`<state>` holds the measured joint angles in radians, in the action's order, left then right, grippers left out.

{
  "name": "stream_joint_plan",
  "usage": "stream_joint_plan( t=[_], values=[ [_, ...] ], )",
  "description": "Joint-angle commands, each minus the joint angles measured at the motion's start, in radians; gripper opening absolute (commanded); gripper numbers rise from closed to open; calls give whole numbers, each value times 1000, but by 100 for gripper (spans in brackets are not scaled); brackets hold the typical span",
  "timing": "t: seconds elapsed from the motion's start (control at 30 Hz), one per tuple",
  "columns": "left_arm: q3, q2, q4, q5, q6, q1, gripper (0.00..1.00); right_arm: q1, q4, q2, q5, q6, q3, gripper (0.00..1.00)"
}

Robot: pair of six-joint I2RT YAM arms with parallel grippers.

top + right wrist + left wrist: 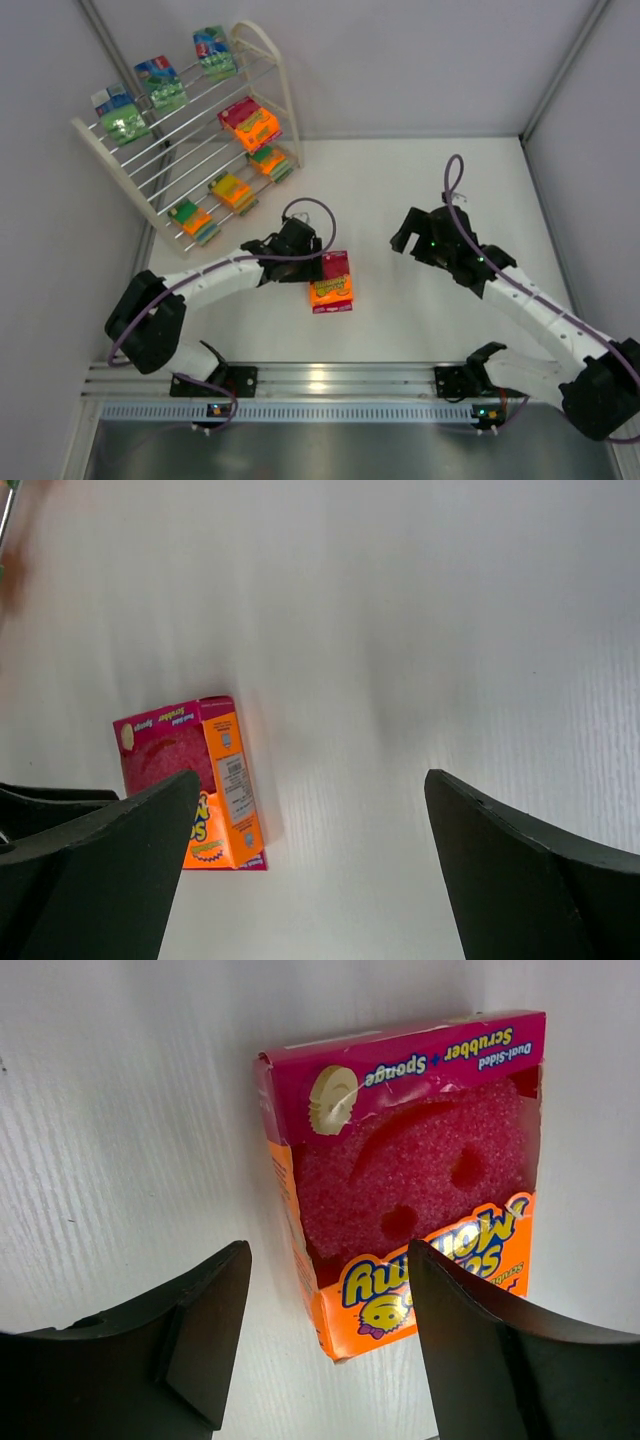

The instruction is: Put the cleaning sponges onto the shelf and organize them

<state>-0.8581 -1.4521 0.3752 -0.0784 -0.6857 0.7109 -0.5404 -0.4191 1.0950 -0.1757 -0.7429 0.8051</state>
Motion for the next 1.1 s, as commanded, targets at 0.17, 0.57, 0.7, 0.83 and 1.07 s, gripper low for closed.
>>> stream_joint_plan(
  t=[0.17, 0.57, 0.7, 0.83, 1.07],
  values=[
    [-1, -47, -10, -60, -35, 5, 68, 60, -75, -129, -45, -24, -67, 99],
    [-22, -80, -10, -110, -49, 27, 67, 66, -33, -75, 5, -36, -87, 99],
    [-22, -105, -12, -126, -67, 33, 65, 69, -32, -83, -2, -35, -89, 100],
    [-25, -99, -12, -147, -89, 33, 49, 69, -29, -76, 7, -36, -96, 99],
    [-41, -22, -9, -141, -136, 24, 37, 68, -7, -78, 28, -50, -133, 99]
  ],
)
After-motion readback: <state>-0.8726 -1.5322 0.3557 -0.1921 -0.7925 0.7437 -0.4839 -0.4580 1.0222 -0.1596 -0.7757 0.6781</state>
